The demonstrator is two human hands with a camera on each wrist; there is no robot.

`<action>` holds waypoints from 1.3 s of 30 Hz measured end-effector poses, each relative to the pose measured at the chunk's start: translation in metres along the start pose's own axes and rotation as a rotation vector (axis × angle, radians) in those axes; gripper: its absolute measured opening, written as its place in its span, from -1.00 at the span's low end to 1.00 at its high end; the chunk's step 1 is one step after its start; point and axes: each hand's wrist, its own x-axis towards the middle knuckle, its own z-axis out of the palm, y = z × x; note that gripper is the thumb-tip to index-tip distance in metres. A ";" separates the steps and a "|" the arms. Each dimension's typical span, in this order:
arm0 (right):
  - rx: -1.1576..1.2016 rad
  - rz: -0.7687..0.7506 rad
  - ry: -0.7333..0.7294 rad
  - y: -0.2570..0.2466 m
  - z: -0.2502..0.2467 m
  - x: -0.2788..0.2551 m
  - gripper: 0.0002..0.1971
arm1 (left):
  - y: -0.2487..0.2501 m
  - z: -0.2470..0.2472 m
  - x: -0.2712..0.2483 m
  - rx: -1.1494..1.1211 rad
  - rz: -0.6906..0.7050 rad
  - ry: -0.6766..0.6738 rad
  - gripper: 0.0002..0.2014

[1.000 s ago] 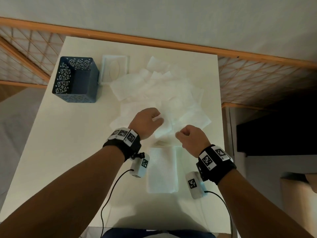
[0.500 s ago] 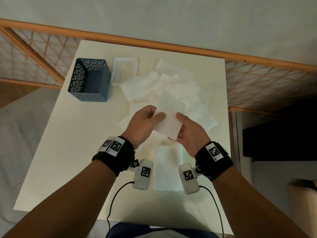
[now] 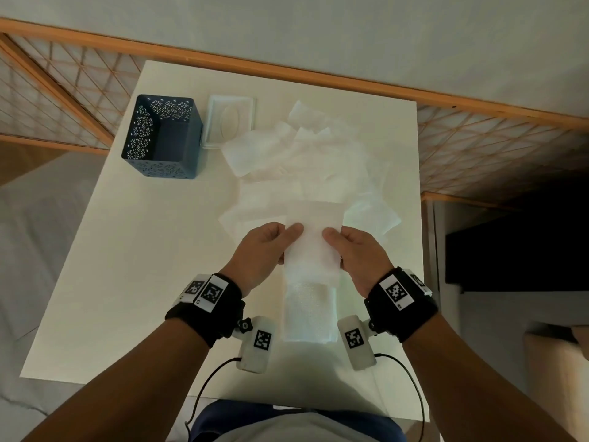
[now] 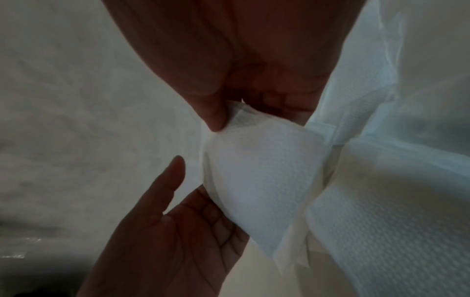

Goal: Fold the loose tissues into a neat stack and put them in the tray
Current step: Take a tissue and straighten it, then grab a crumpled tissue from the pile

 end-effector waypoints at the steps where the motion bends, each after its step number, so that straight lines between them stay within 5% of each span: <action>1: -0.024 0.008 -0.014 0.004 -0.001 -0.003 -0.72 | 0.000 0.001 -0.003 -0.033 -0.001 0.001 -0.46; 4: -0.091 0.021 -0.041 0.014 -0.002 -0.011 -0.69 | -0.009 0.003 -0.007 -0.083 -0.017 0.019 -0.73; 10: -0.309 0.013 -0.019 0.039 -0.005 -0.023 -0.85 | -0.041 0.009 -0.021 -0.068 -0.133 0.032 -0.90; 20: -0.515 0.101 0.093 0.078 -0.005 -0.026 -0.92 | -0.081 0.014 -0.014 0.377 -0.088 0.205 -0.84; 39: -0.642 0.179 0.189 0.091 -0.003 -0.020 -0.76 | -0.065 -0.007 0.013 0.568 -0.037 0.362 -0.74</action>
